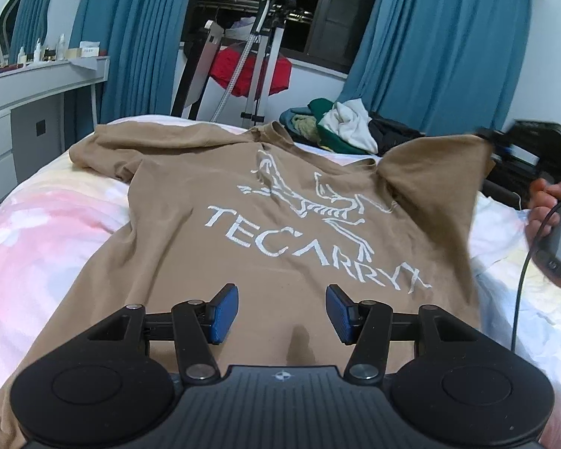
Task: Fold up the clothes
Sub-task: 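Pull the sleeve outward with the right gripper to spread the T-shirt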
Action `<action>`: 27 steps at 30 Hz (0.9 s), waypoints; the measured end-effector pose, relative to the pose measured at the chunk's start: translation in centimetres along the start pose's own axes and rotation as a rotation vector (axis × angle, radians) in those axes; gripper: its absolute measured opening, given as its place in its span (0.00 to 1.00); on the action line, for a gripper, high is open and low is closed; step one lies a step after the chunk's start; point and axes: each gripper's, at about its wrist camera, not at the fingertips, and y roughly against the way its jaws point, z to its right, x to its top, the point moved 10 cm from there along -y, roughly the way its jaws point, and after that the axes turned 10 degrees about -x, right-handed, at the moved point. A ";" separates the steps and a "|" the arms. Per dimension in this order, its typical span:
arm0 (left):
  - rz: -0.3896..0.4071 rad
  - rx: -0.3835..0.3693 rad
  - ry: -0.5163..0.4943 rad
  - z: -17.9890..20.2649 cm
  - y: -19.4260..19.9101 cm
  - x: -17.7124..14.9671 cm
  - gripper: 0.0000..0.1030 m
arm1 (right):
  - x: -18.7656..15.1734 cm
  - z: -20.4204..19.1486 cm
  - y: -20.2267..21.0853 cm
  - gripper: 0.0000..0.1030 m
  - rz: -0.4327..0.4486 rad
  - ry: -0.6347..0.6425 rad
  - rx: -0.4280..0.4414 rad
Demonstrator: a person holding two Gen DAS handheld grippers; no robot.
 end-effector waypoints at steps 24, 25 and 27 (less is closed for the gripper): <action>-0.023 0.006 0.012 -0.3 -0.5 -0.3 0.52 | 2.3 16.4 6.3 0.60 0.164 -0.306 -0.447; -0.028 0.007 0.013 -0.4 -0.7 -0.4 0.52 | 2.3 16.1 6.5 0.61 0.167 -0.304 -0.445; -0.037 0.008 0.017 -0.4 -0.9 -0.5 0.52 | 1.9 15.3 6.7 0.61 0.127 -0.295 -0.427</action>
